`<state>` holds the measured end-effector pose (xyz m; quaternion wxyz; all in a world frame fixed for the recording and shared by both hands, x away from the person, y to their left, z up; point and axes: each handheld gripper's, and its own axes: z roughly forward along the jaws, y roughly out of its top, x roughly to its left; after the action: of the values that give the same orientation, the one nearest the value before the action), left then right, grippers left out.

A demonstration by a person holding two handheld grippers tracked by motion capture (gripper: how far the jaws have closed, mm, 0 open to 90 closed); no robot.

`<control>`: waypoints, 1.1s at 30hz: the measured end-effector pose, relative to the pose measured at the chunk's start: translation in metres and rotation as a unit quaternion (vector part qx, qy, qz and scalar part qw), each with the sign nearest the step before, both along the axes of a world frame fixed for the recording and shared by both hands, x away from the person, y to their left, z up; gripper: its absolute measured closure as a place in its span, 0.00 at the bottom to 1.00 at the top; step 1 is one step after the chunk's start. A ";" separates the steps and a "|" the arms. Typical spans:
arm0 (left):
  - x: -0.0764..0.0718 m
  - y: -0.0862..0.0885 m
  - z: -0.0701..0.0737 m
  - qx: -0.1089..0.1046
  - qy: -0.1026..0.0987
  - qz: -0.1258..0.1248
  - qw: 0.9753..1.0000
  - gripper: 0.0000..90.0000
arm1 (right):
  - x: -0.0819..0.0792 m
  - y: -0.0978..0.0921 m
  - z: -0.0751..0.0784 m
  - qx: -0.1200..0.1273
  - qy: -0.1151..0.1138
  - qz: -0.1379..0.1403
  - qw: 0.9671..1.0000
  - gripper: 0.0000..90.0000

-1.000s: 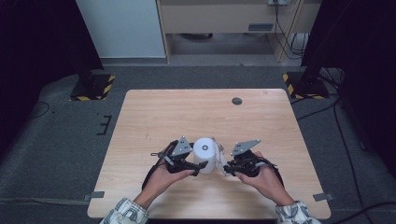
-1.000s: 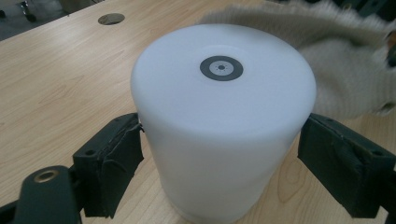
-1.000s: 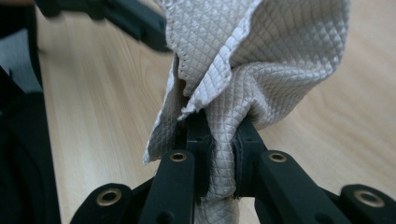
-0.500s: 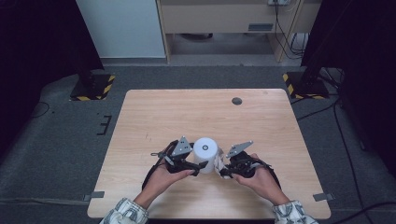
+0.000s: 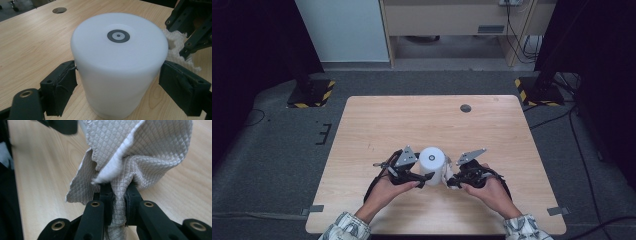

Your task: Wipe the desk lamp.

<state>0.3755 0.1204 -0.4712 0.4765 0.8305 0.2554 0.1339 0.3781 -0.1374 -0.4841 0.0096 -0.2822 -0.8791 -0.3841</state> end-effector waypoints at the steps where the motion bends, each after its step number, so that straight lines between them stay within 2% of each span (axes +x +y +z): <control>1: 0.000 0.001 0.002 -0.003 0.001 -0.001 1.000 0.16 | 0.000 -0.001 0.002 0.007 -0.001 -0.002 1.000 0.90; 5: 0.003 0.003 0.013 -0.022 -0.006 -0.004 1.000 0.16 | 0.001 -0.007 0.005 0.022 -0.003 -0.011 1.000 0.89; 9: 0.009 0.002 0.026 -0.036 -0.007 -0.006 0.999 0.16 | 0.002 -0.009 0.004 0.018 0.000 -0.012 1.000 0.89; 11: 0.015 0.001 0.035 -0.045 -0.011 -0.007 0.999 0.21 | 0.002 -0.009 0.005 0.017 -0.004 -0.010 1.000 0.89; 14: 0.026 -0.003 0.041 -0.042 -0.007 -0.009 0.999 0.26 | 0.001 -0.009 0.005 0.015 -0.005 -0.011 1.000 0.89; 18: 0.034 -0.006 0.037 -0.030 0.022 -0.023 0.999 0.27 | 0.001 -0.010 0.006 0.021 -0.008 -0.014 1.000 0.90; 20: 0.033 -0.006 0.033 -0.020 0.026 -0.027 0.999 0.27 | 0.001 -0.011 0.008 0.026 -0.012 -0.011 1.000 0.90; 21: 0.033 -0.006 0.031 -0.021 0.028 -0.026 0.999 0.27 | 0.001 -0.011 0.010 0.030 -0.018 -0.012 0.999 0.90; 23: 0.033 -0.006 0.028 -0.036 0.039 -0.029 0.998 0.26 | 0.002 -0.014 0.015 0.042 -0.028 -0.020 0.999 0.90; 27: 0.035 -0.007 0.026 -0.044 0.052 -0.028 0.997 0.25 | 0.006 -0.019 0.024 0.070 -0.039 -0.039 0.996 0.90; 29: 0.036 -0.006 0.025 -0.050 0.059 -0.028 0.997 0.25 | 0.008 -0.017 0.022 0.067 -0.040 -0.042 0.996 0.90; 32: 0.037 -0.005 0.023 -0.055 0.066 -0.027 0.996 0.25 | 0.014 -0.010 0.013 0.048 -0.029 -0.047 0.997 0.90; 33: 0.037 -0.005 0.023 -0.057 0.067 -0.027 0.996 0.25 | 0.019 -0.007 0.007 0.039 -0.018 -0.054 0.998 0.90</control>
<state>0.4122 0.1153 -0.4481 0.5082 0.8157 0.2716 0.0504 0.3967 -0.1445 -0.4768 -0.0163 -0.3213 -0.8471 -0.4231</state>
